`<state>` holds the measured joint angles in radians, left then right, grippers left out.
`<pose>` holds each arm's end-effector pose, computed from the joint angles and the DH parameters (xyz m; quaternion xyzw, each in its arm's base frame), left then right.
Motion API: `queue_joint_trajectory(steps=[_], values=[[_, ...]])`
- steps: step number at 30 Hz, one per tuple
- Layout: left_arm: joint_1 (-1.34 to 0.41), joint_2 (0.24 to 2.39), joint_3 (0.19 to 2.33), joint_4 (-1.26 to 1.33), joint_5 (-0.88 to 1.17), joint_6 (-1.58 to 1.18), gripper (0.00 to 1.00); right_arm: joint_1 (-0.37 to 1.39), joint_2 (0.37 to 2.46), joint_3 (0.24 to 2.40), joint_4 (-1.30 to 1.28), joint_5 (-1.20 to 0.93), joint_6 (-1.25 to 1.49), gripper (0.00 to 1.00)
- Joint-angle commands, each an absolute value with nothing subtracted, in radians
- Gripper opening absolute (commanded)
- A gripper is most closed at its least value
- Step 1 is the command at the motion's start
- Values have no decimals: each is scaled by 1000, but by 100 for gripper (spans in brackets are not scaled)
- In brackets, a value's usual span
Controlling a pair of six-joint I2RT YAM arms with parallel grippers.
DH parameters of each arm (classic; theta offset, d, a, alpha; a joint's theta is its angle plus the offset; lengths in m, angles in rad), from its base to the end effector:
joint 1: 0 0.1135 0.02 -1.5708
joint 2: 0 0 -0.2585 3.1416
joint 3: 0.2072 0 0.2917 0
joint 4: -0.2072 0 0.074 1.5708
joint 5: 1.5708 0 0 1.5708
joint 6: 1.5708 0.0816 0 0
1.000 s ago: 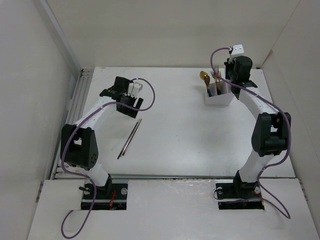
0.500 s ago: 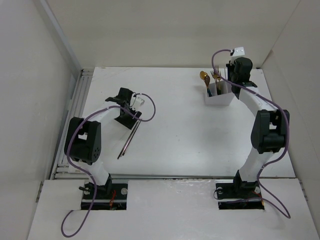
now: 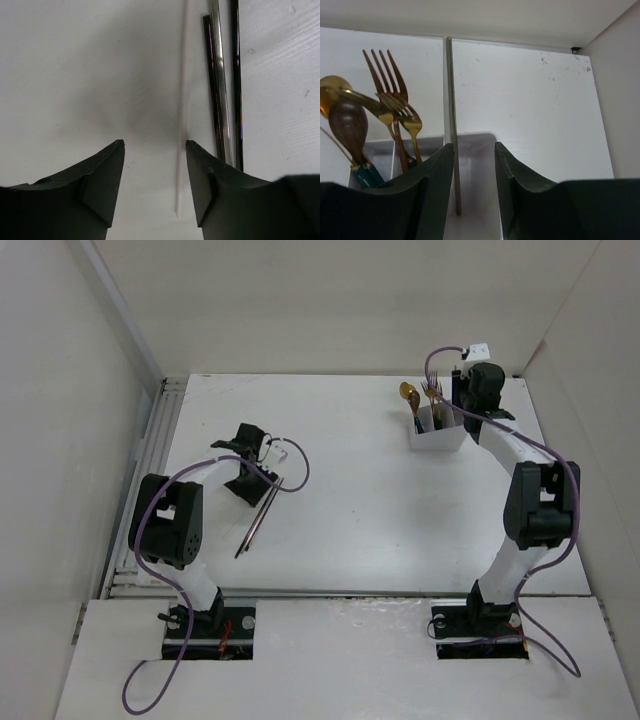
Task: Sort the eating utensils into containers
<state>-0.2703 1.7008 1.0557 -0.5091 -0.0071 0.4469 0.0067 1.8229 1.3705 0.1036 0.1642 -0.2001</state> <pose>0.3670 -0.1011 0.1038 0.3427 0.9164 0.0217 0.2057 0.5127 -0.0099 0.2402 -0.0375 0.8168 -0.1221 0.5626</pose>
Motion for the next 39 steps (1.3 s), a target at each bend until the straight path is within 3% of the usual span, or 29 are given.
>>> queue_joint_trajectory(steps=[1,6,14,17,18,22,32,33,37,39], values=[[-255,1684,1049,-534,6,469,48,0,1708,1348,135,123,-163,44],[-255,1675,1008,-572,74,482,46,0,1565,1272,135,25,-112,45],[-281,1686,959,-537,66,492,46,101,1347,1126,135,55,-83,45],[-281,1753,1028,-537,66,471,38,141,1261,1082,135,80,-83,45],[-281,1791,1043,-552,57,471,27,150,1215,1072,135,80,-83,45],[-246,1850,1094,-601,57,471,0,182,1100,1042,135,123,-83,45],[-245,1800,1225,-581,120,422,0,305,953,986,69,146,-54,45],[-245,1778,1253,-581,120,408,0,323,953,986,36,129,-54,55],[-265,1686,1442,-572,179,359,0,446,1041,1048,-35,20,-80,79],[-274,1648,1520,-561,205,331,0,532,1084,1092,-35,20,-80,82]])
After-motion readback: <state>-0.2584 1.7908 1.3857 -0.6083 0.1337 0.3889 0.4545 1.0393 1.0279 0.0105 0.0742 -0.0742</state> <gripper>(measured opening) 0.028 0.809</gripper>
